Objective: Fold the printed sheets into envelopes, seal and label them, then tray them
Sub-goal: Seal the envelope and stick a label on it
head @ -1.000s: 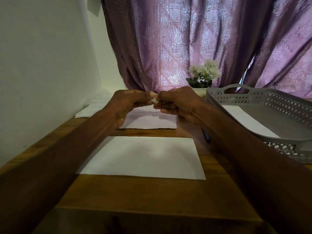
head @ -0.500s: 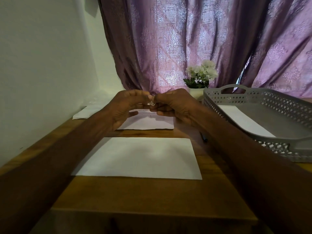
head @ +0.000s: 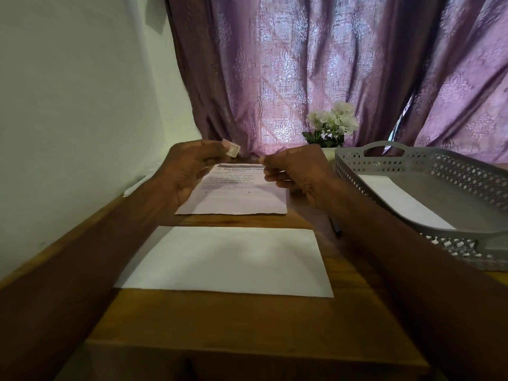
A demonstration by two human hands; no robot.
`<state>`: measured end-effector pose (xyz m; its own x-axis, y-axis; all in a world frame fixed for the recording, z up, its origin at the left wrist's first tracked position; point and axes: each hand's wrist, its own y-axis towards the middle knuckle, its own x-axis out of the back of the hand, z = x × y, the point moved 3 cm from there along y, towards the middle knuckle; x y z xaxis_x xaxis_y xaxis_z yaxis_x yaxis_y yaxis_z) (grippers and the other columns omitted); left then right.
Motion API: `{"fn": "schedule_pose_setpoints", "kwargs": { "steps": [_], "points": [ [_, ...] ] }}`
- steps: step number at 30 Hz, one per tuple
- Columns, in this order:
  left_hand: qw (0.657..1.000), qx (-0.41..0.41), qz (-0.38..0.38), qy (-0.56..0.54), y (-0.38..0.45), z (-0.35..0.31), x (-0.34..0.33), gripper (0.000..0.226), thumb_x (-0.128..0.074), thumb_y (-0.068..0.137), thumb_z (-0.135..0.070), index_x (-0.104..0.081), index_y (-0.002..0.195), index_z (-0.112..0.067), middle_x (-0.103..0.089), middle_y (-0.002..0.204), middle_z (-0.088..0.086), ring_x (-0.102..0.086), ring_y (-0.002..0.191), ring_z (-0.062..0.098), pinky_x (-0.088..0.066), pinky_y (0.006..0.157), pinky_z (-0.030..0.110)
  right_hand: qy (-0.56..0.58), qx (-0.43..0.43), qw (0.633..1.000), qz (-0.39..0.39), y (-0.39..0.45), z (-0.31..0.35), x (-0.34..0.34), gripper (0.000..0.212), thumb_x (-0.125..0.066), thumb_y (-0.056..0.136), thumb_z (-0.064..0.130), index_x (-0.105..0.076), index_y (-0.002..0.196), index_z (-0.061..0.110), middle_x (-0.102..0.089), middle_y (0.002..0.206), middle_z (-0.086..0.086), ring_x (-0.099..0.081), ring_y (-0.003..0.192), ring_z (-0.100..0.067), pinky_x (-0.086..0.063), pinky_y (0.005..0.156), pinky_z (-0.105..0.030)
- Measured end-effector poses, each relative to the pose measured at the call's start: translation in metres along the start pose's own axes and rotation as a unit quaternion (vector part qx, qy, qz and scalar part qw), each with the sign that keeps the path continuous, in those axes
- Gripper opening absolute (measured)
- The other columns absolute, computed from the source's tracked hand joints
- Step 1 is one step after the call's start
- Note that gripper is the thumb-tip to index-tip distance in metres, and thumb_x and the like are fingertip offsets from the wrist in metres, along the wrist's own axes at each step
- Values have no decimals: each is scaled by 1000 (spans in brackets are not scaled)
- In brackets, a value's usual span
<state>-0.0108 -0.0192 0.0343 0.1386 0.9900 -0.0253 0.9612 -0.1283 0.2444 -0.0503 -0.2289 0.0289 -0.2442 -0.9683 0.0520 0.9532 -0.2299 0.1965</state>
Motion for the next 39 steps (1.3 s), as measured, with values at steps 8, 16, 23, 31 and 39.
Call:
{"fn": "schedule_pose_setpoints", "kwargs": {
  "steps": [8, 16, 23, 31, 39],
  "points": [
    [1000, 12, 22, -8, -7, 6, -18, 30, -78, 88, -33, -79, 111, -14, -80, 110, 1, -74, 106, 19, -47, 108, 44, 66, 6, 998, 18, -8, 3, -19, 25, -81, 86, 33, -77, 101, 14, -79, 95, -3, -77, 92, -20, -63, 78, -32],
    [998, -1, 57, 15, -7, 14, -27, 25, -75, 92, -31, -79, 112, -17, -80, 107, -1, -76, 99, 18, -56, 94, 35, 132, 17, 991, -3, -14, 2, -16, 21, -82, 82, 7, -78, 102, 11, -80, 92, -7, -77, 90, -21, -59, 74, -28],
    [996, -44, 14, 83, -4, 10, -24, 24, -79, 89, -28, -77, 111, -20, -80, 94, -2, -76, 82, 12, -56, 77, 27, 129, 0, 990, -50, -13, 1, -10, 14, -78, 84, -1, -77, 92, 10, -78, 87, -11, -75, 80, -24, -57, 62, -23],
    [917, -125, 134, 353, -3, 6, -32, 11, -82, 85, -37, -82, 89, -26, -76, 83, -13, -70, 84, 11, -56, 88, 30, -88, 33, 996, -7, -19, 19, 3, 21, -76, 87, 0, -73, 108, 4, -76, 97, -16, -76, 87, -28, -63, 72, -27],
    [864, -125, 304, 381, -34, 0, -49, 11, -82, 87, -35, -83, 92, -25, -76, 81, -15, -66, 76, -3, -44, 69, 6, -377, 71, 905, 181, -64, 51, 25, 27, -79, 83, -1, -75, 108, 8, -76, 79, -8, -73, 66, -9, -56, 59, -18]
  ]
}}
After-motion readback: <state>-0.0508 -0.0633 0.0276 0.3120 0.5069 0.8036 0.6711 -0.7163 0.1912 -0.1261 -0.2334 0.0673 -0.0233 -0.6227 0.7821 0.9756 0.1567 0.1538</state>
